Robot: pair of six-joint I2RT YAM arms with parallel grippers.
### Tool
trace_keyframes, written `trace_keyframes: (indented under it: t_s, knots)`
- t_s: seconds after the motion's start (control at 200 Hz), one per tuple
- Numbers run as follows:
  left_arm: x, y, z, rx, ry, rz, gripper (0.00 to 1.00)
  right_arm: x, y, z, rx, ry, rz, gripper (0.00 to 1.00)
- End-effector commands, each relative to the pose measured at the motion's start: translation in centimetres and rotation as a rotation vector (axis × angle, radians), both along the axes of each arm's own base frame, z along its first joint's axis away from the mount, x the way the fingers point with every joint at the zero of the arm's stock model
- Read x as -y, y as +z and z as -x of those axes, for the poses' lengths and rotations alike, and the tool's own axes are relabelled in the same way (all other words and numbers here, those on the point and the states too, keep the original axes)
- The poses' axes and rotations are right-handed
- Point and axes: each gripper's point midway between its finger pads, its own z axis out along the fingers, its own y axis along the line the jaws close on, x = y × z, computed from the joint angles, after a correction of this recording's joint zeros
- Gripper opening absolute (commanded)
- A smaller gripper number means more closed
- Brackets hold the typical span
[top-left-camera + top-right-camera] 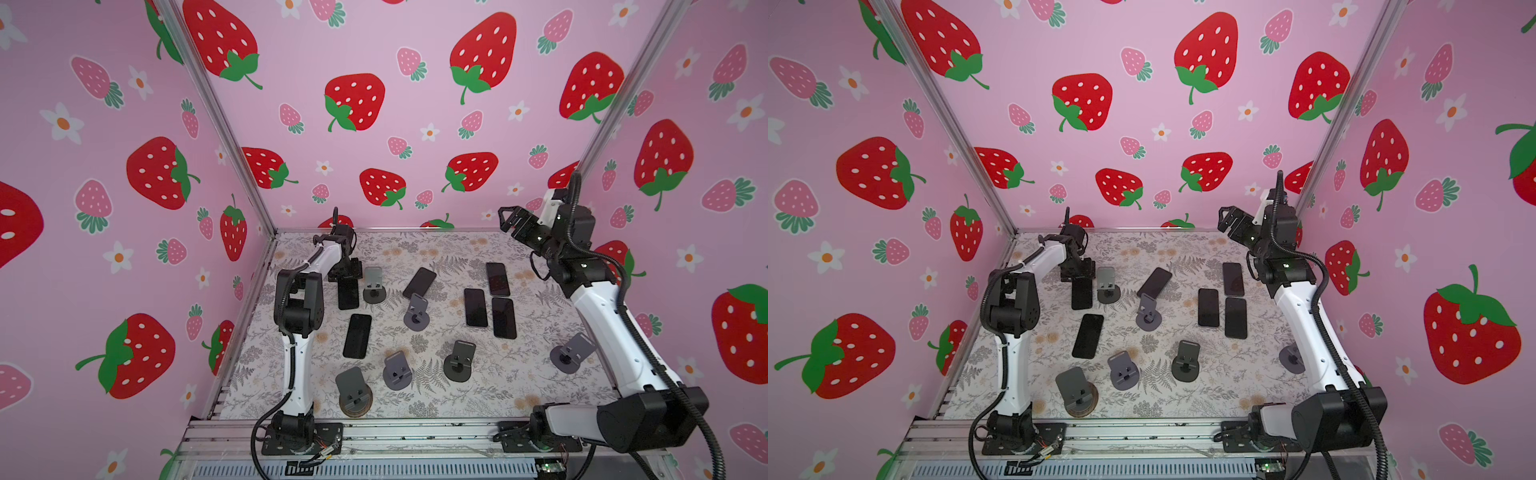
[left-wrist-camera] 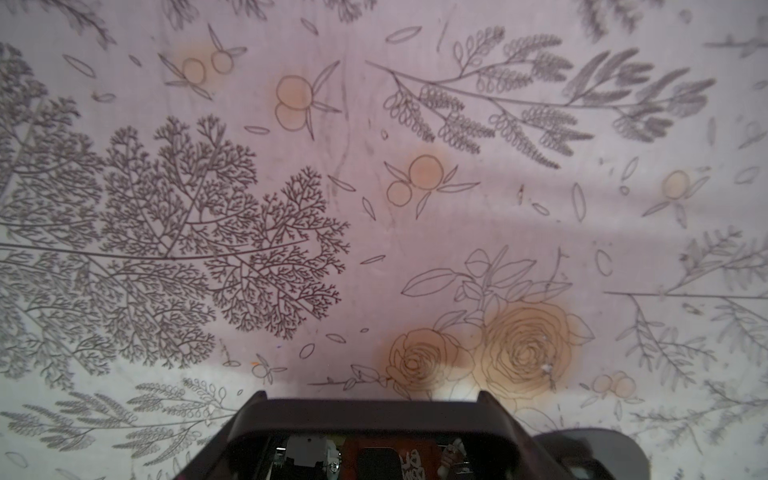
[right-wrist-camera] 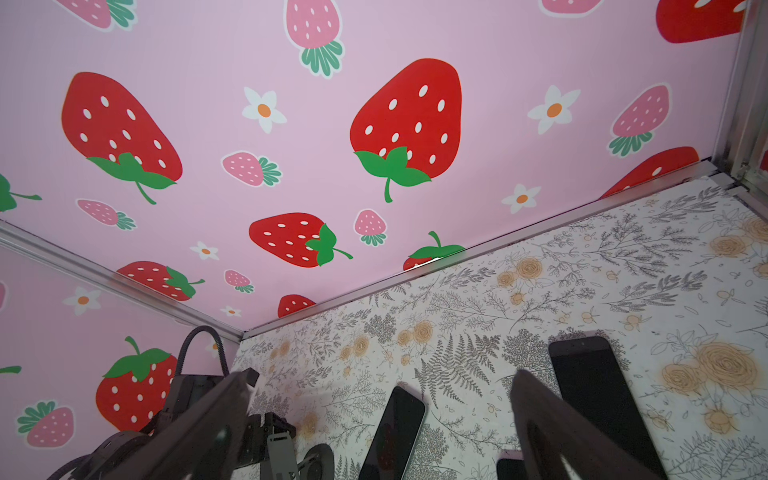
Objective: Remove the phone from the phone stand
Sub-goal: Place the phone at the top-left of the table.
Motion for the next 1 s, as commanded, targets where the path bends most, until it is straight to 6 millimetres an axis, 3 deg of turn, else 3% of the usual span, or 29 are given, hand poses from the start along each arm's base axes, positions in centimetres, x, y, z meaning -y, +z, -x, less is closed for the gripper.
trace_keyframes:
  t_s: [0.0, 0.28, 0.996]
  knots:
    - [0.2, -0.2, -0.2, 0.002, 0.006, 0.018, 0.62, -0.5, 0.1, 0.2, 0.007, 0.023, -0.040, 1.00]
    - [0.2, 0.0, -0.6, 0.018, 0.002, 0.015, 0.63, -0.5, -1.2, 0.4, -0.018, 0.027, -0.048, 1.00]
    - [0.3, -1.9, 0.0, -0.035, 0.007, 0.025, 0.70, -0.4, -2.3, 0.5, -0.032, 0.024, -0.040, 1.00]
